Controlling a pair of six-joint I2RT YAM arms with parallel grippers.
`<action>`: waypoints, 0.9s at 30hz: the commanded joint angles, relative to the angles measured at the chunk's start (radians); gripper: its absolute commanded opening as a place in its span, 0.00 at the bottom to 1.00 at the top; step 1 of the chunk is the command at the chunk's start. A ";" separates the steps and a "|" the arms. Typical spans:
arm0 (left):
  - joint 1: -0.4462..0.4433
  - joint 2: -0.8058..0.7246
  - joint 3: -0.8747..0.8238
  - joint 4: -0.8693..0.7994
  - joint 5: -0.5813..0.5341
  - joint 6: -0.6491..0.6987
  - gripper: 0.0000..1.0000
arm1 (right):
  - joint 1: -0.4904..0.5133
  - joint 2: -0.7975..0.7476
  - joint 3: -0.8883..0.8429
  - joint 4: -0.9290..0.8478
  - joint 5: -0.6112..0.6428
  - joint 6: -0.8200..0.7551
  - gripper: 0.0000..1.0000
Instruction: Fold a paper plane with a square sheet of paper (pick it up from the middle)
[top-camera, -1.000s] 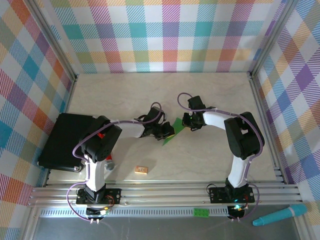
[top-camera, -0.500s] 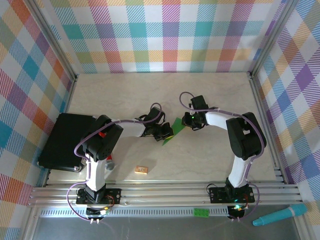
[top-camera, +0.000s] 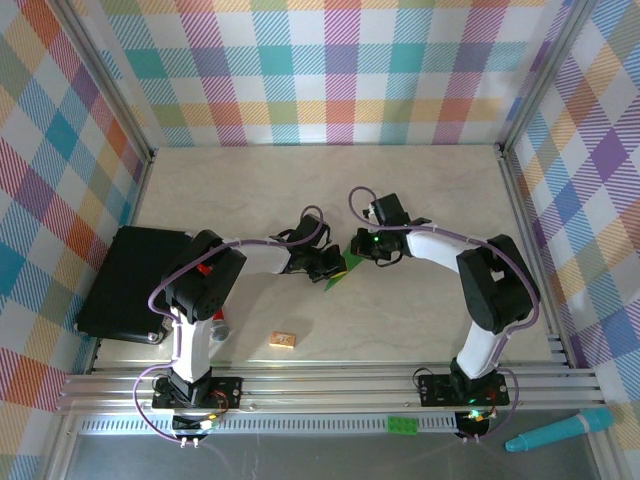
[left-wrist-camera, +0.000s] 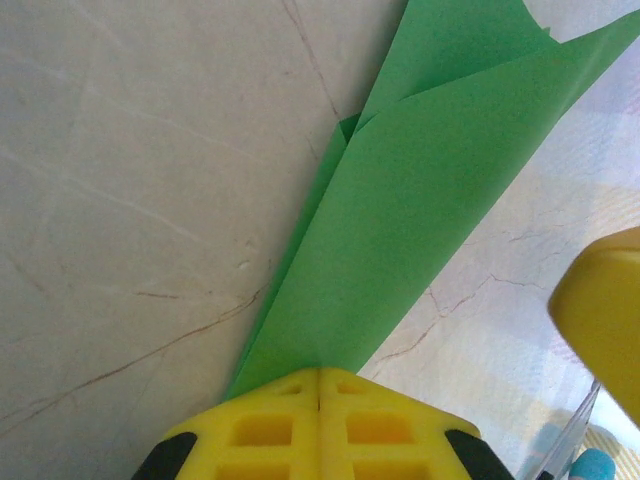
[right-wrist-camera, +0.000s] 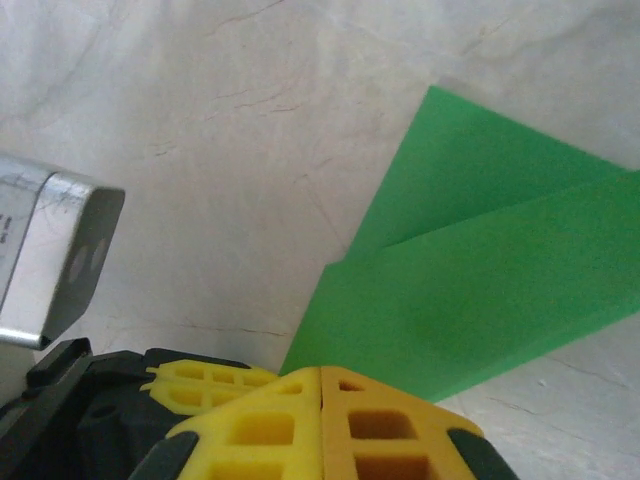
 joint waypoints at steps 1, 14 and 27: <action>-0.001 0.058 -0.031 -0.151 -0.018 0.011 0.06 | 0.006 0.033 -0.008 0.012 -0.021 0.026 0.05; -0.001 0.055 -0.049 -0.160 -0.025 -0.003 0.03 | -0.002 0.120 -0.038 0.067 -0.010 0.042 0.00; -0.001 0.043 -0.118 -0.161 -0.040 -0.052 0.00 | -0.212 0.161 -0.046 0.136 -0.011 0.038 0.03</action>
